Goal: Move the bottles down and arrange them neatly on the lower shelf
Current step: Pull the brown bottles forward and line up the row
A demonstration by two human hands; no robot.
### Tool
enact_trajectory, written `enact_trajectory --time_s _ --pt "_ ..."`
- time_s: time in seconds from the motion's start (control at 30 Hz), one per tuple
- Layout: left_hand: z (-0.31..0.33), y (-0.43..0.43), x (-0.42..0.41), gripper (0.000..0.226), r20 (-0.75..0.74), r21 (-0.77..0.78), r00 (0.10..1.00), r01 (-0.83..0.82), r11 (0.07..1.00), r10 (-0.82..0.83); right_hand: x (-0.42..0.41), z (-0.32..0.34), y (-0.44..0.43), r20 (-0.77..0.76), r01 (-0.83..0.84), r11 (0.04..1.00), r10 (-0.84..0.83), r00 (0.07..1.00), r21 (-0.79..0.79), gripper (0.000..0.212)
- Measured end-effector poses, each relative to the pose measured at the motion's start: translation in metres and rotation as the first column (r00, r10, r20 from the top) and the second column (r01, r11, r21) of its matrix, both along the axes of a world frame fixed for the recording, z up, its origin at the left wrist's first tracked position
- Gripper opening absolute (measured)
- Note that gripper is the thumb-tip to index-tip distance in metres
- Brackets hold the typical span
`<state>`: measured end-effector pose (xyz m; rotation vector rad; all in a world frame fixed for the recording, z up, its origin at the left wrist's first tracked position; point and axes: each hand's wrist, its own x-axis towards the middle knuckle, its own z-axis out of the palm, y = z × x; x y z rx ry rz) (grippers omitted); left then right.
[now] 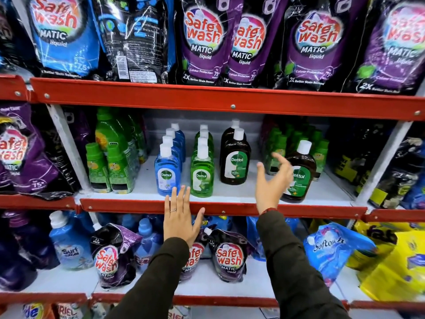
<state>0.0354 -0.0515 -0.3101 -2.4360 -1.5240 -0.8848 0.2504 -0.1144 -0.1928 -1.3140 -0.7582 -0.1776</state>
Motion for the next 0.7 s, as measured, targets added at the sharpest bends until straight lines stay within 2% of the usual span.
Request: enact_trajectory --time_s 0.07,0.13,0.2,0.27,0.33,0.43,0.7 --pt "0.001 -0.001 0.001 0.083 0.018 0.005 1.0 -0.002 1.0 0.002 0.016 0.004 -0.008 -0.07 0.166 0.986 -0.167 0.983 -0.017 0.05" --pt "0.001 -0.002 0.001 0.082 0.024 0.008 1.0 -0.006 1.0 0.005 0.035 0.004 -0.016 -0.138 0.232 0.967 -0.245 0.96 -0.106 0.065" --pt "0.002 -0.002 0.002 0.08 0.021 0.011 1.0 -0.011 1.0 0.01 0.066 -0.004 -0.018 -0.19 0.178 0.954 -0.226 0.955 -0.241 0.078" --pt "0.003 -0.002 0.002 0.079 0.024 0.009 1.0 -0.007 1.0 0.007 0.094 -0.011 -0.023 -0.263 0.015 0.949 -0.103 0.959 -0.314 0.088" --pt "0.004 -0.003 0.001 0.08 0.028 0.004 1.0 -0.005 1.0 0.005 0.112 -0.015 -0.029 -0.333 -0.156 0.948 0.058 0.941 -0.277 0.08" --pt "0.004 -0.003 0.002 0.083 0.036 0.004 0.999 -0.005 1.0 0.005 0.128 -0.018 -0.039 -0.34 -0.273 0.929 0.18 0.923 -0.25 0.058" --pt "0.005 -0.003 0.003 0.082 0.037 -0.005 0.999 -0.002 1.0 0.002 0.134 -0.015 -0.051 -0.318 -0.374 0.903 0.298 0.9 -0.213 0.059"
